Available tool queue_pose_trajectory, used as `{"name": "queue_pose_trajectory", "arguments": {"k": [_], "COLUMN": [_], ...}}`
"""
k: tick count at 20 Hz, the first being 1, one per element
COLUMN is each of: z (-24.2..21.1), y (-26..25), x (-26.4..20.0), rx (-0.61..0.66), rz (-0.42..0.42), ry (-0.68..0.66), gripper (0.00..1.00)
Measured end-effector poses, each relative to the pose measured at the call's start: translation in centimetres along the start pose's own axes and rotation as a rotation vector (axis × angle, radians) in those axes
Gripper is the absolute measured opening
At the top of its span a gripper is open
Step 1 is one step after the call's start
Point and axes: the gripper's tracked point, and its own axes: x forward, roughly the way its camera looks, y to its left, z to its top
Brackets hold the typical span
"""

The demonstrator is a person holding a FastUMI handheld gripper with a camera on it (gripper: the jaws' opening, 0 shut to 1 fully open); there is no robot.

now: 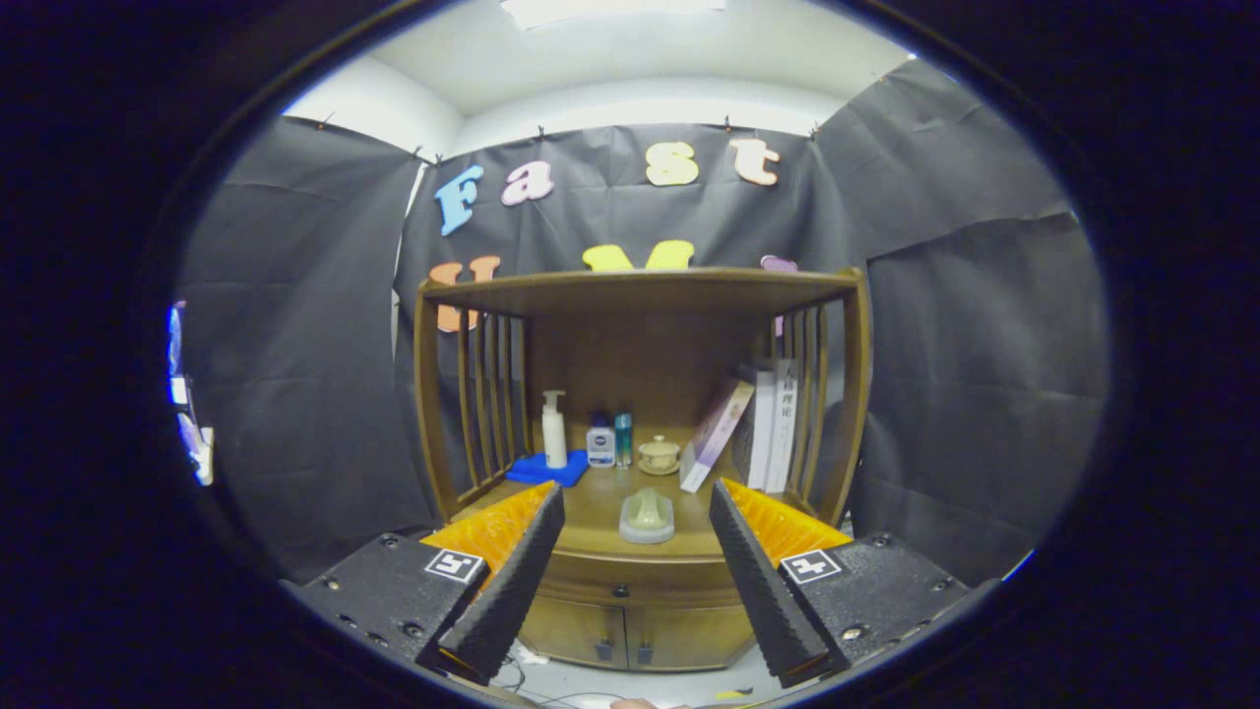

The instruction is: Pull open the drawer, take out the items inside it, and place them on the countertop above the cabinet.

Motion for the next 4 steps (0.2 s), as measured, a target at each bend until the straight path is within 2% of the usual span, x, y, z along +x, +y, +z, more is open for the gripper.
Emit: {"name": "queue_pose_trajectory", "arguments": {"k": [4], "z": [3.9], "y": [-0.5], "x": [-2.1], "rx": [0.027], "rz": [0.038], "ry": [-0.051], "gripper": [0.95]}}
